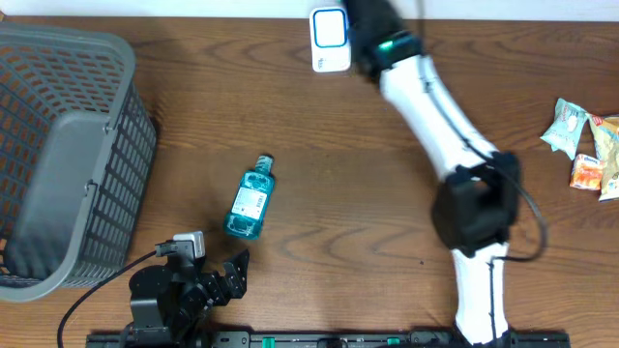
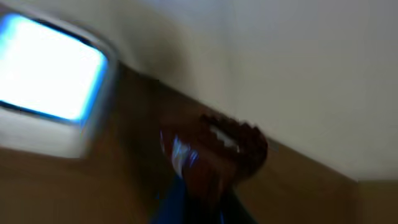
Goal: Scan the item barcode
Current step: 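Carry the snack bar to the table's right edge and release it, then reach the right gripper to the blue Listerine bottle, then grasp the Listerine bottle with the right gripper and turn it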
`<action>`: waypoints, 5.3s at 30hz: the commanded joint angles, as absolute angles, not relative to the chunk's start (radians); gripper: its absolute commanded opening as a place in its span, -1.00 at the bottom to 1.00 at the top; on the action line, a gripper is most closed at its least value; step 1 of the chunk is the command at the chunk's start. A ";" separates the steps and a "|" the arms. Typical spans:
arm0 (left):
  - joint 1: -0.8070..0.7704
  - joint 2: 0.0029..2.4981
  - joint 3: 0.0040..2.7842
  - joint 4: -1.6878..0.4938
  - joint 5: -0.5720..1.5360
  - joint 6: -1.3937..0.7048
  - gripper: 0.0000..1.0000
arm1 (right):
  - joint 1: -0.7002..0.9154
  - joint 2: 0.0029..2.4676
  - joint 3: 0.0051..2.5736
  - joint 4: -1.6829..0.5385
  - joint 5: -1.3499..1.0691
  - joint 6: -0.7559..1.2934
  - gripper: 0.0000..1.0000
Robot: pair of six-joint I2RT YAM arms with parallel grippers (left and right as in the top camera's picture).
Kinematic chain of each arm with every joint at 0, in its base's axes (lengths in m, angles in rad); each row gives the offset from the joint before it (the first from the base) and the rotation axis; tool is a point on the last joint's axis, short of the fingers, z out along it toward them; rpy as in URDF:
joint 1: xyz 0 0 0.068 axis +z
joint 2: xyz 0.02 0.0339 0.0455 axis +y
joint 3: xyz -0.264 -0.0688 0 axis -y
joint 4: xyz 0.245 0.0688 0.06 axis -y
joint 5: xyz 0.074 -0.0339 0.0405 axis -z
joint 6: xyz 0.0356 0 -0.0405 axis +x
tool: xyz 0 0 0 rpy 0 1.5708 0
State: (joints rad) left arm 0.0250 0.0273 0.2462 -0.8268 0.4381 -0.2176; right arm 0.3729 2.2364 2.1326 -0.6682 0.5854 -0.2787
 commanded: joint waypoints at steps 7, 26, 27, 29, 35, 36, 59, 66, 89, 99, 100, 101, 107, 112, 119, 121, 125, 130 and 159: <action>0.027 0.023 0.250 -0.837 0.432 -0.223 0.96 | 0.052 2.288 1.999 -0.948 0.727 0.105 -0.97; 0.027 0.023 0.250 -0.837 0.432 -0.223 0.96 | -0.366 2.104 1.839 -0.921 0.247 0.345 0.98; 0.027 0.023 0.250 -0.837 0.432 -0.223 0.96 | -0.363 2.077 1.839 -0.924 0.196 0.345 0.99; 0.027 0.023 0.250 -0.837 0.432 -0.223 0.96 | -0.350 2.014 1.839 -0.924 0.067 0.355 0.99; 0.027 0.023 0.250 -0.837 0.432 -0.223 0.96 | -0.270 1.871 1.839 -1.008 -0.351 0.514 0.99; 0.027 0.023 0.250 -0.837 0.432 -0.223 0.96 | -0.243 1.867 1.839 -1.027 -0.419 0.551 0.99; 0.027 0.023 0.250 -0.837 0.432 -0.223 0.96 | 0.521 2.152 1.777 -0.934 -0.500 0.904 0.99; 0.027 0.023 0.250 -0.837 0.432 -0.223 0.96 | 0.614 2.257 1.777 -0.828 -0.508 0.949 0.99; 0.027 0.023 0.250 -0.837 0.432 -0.223 0.96 | 0.760 2.276 1.623 -0.608 -0.398 1.159 0.63; 0.027 0.023 0.250 -0.837 0.432 -0.223 0.96 | 0.761 2.276 1.508 -0.438 -0.218 0.998 -0.60; 0.027 0.023 0.250 -0.837 0.432 -0.223 0.96 | 0.761 2.276 1.508 -0.432 -0.215 0.956 -0.73; 0.027 0.023 0.250 -0.837 0.432 -0.223 0.96 | 0.761 2.276 1.509 -0.426 -0.215 0.915 -0.90; 0.027 0.023 0.250 -0.837 0.432 -0.223 0.95 | 0.743 2.256 1.511 -0.468 -0.215 0.840 -0.97; 0.027 0.023 0.250 -0.837 0.432 -0.223 0.96 | 0.728 2.208 1.511 -0.508 -0.215 0.715 -0.90; 0.027 0.023 0.250 -0.837 0.432 -0.223 0.96 | 0.728 2.115 1.512 -0.461 -0.204 0.396 0.13; 0.027 0.023 0.250 -0.837 0.432 -0.223 0.96 | 0.732 2.087 1.512 -0.428 -0.213 0.242 0.95; 0.027 0.023 0.250 -0.837 0.432 -0.223 0.96 | 0.747 2.072 1.512 -0.353 -0.218 -0.002 0.98; 0.027 0.023 0.250 -0.837 0.432 -0.223 0.96 | 0.773 2.080 1.512 -0.268 -0.220 -0.150 0.99; 0.027 0.023 0.250 -0.837 0.432 -0.223 0.96 | 0.860 2.379 1.650 -0.139 -0.066 -0.151 0.67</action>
